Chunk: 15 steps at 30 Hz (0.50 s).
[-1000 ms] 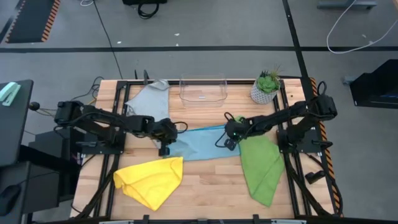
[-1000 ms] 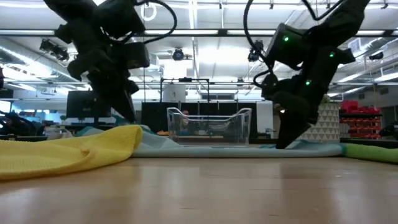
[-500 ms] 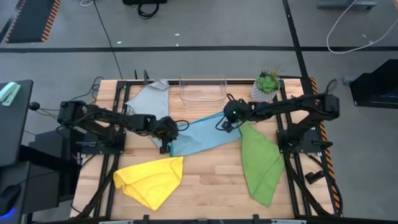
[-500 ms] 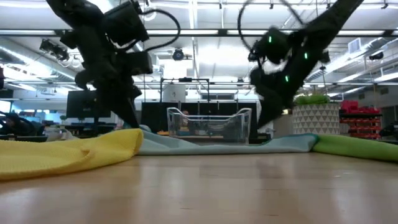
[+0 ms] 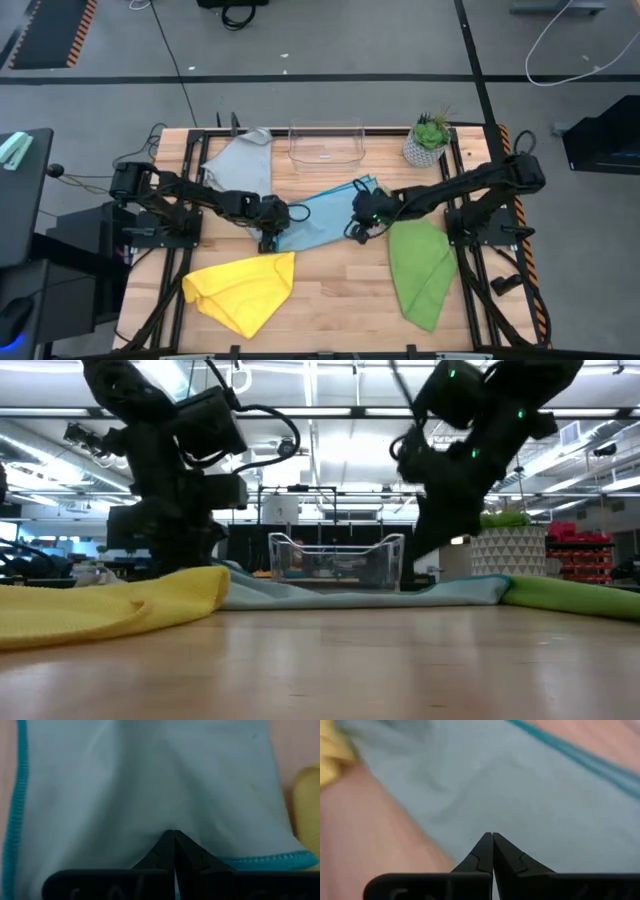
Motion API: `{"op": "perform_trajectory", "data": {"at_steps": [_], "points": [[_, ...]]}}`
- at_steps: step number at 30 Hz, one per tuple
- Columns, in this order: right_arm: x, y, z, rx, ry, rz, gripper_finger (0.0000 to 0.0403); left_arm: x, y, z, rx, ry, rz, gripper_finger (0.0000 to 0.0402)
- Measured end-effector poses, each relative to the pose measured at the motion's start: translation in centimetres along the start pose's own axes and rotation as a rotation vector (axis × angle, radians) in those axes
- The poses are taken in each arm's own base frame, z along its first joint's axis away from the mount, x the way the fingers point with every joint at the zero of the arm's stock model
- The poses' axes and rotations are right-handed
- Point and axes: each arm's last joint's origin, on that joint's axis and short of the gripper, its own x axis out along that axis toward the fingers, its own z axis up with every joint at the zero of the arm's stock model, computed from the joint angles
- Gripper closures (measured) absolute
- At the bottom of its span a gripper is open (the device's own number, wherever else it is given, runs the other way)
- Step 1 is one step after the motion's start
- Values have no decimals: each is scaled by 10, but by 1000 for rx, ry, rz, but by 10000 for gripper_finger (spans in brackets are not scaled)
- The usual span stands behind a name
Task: Fold microfiber towels
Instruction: Fold the blue microfiber towel
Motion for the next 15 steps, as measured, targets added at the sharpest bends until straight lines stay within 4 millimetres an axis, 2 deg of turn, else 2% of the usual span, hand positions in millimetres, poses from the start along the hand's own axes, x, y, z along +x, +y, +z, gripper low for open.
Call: {"op": "perform_trajectory", "data": {"at_steps": [6,15], "points": [[27,-16,-10,89,103,-131,394,-1,-20,0,3,-6,-35,397],[38,-42,4,75,77,-193,394,-3,-46,3,-15,-68,-93,397]]}}
